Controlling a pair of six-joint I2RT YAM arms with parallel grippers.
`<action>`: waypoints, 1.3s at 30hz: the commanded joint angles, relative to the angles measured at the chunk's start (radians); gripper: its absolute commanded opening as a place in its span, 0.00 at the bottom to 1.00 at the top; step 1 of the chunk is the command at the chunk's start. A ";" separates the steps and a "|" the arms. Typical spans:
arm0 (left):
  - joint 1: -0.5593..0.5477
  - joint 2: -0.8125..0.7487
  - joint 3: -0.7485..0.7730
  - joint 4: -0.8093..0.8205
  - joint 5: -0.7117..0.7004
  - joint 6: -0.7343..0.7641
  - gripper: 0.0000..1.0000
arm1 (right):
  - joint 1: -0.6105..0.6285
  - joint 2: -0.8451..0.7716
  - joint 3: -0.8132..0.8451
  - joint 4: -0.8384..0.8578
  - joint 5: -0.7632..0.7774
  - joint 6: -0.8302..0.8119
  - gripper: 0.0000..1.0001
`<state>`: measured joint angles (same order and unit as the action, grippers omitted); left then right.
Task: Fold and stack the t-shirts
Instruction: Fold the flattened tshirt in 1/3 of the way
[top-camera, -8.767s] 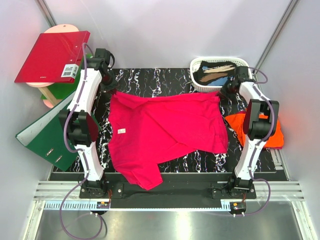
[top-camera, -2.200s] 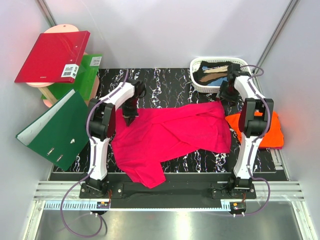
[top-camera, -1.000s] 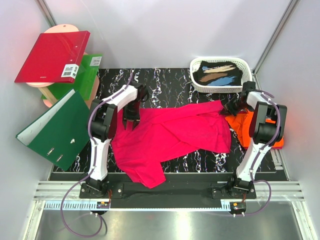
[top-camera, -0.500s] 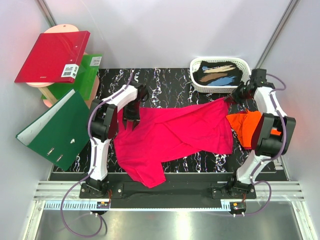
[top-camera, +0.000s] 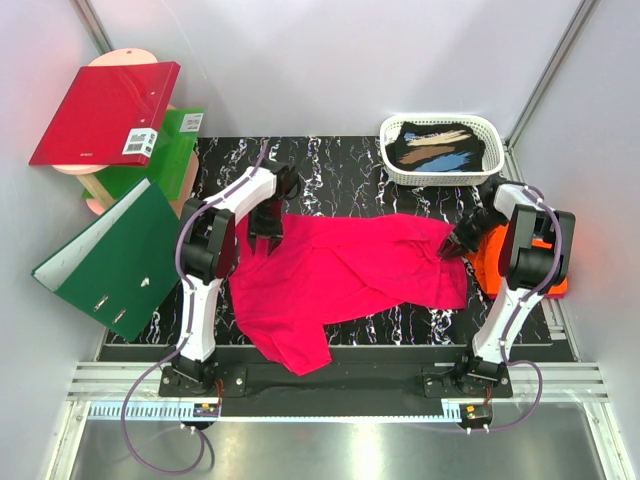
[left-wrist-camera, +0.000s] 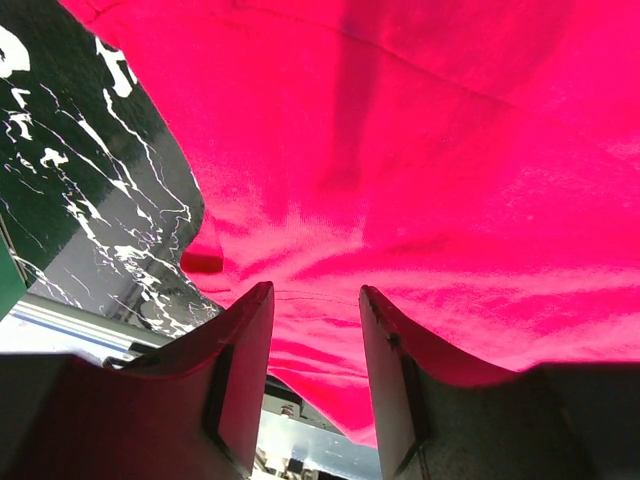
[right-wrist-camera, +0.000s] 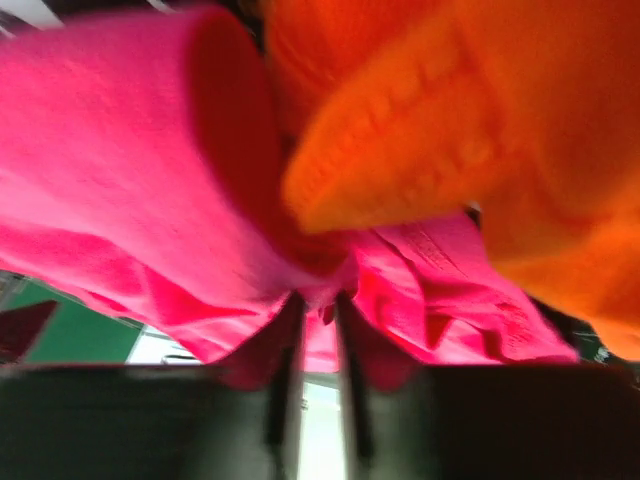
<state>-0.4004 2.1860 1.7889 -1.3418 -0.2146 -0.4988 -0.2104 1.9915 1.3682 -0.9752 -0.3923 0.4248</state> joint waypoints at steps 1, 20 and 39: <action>-0.003 -0.002 0.069 -0.174 -0.018 -0.012 0.58 | 0.003 -0.048 0.064 -0.068 0.018 -0.054 0.32; 0.003 0.115 0.237 -0.177 -0.025 0.023 0.00 | 0.020 -0.102 0.203 0.078 -0.183 -0.017 0.00; 0.032 0.282 0.371 -0.206 -0.100 -0.049 0.00 | 0.118 0.027 0.293 0.012 -0.143 -0.058 0.00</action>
<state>-0.3920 2.4256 2.0602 -1.3888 -0.2588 -0.5007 -0.0879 2.0567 1.6001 -0.9562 -0.5350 0.3882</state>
